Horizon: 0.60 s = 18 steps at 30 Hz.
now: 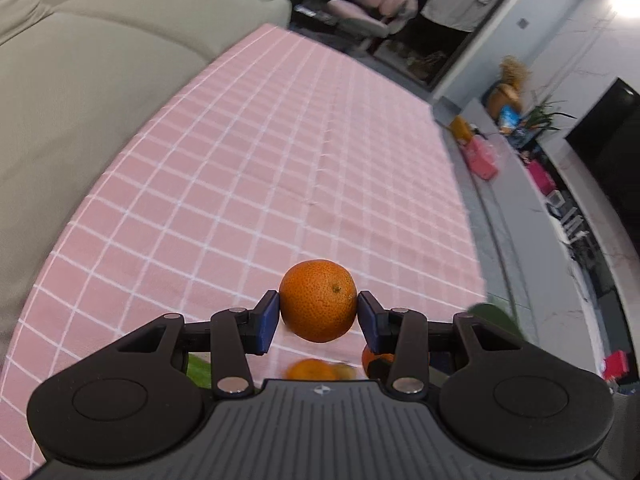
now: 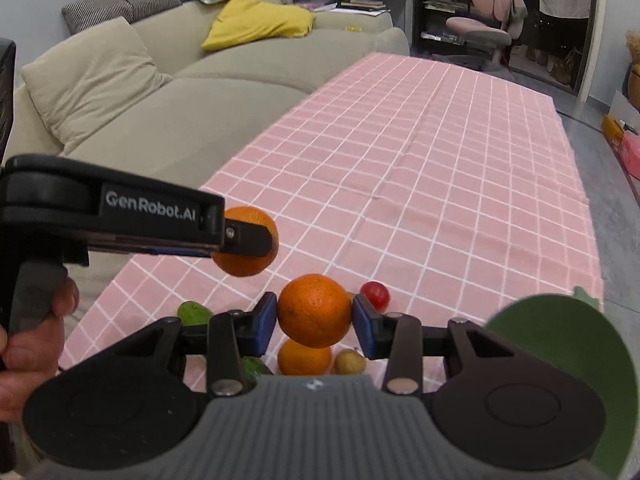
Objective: Organize fruits
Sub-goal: 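Lower both held oranges into the green colander and open both tools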
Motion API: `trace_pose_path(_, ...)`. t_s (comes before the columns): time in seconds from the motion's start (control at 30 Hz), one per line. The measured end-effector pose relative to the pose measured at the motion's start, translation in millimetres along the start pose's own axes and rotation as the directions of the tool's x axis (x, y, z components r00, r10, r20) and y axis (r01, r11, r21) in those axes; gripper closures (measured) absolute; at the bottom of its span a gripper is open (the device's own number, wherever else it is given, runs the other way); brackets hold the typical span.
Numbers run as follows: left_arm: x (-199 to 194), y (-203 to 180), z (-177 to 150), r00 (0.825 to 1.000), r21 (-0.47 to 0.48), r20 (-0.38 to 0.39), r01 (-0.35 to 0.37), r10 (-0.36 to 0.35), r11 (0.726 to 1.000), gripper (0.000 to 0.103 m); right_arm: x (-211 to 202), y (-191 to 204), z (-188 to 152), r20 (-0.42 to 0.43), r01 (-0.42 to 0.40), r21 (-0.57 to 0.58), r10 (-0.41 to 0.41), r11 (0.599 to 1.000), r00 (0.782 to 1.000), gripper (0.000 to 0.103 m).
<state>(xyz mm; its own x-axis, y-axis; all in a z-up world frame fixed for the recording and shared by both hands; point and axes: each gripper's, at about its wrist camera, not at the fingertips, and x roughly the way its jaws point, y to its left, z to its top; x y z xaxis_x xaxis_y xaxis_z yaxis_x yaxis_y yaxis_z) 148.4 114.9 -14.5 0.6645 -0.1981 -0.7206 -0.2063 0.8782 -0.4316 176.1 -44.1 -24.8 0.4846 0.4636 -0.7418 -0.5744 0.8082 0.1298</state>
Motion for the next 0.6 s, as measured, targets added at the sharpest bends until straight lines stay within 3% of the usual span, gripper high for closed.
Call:
trace_pose_path(0.17, -10.7, -37.9, -3.0, 0.997, 0.065, -0.015, 0.071, -0.07, 0.995, 0.055, -40.9, -16.5, -7.7, 0.02, 0.023, 0.003, -0.023, 1.0, 1.0, 0.065)
trace_pose_path(0.37, -9.4, -91.4, -17.0, 0.983, 0.166, -0.076, 0.178, -0.167, 0.97, 0.055, -83.0, -49.1, -21.7, 0.018, 0.082, 0.016, -0.082, 0.996, 0.996, 0.065)
trace_pose_path(0.6, 20.9, -141.5, -37.3, 0.969, 0.282, -0.179, 0.214, -0.168, 0.935, 0.055, -102.0, -90.8, -40.3, -0.034, 0.148, 0.005, -0.148, 0.989, 0.988, 0.065)
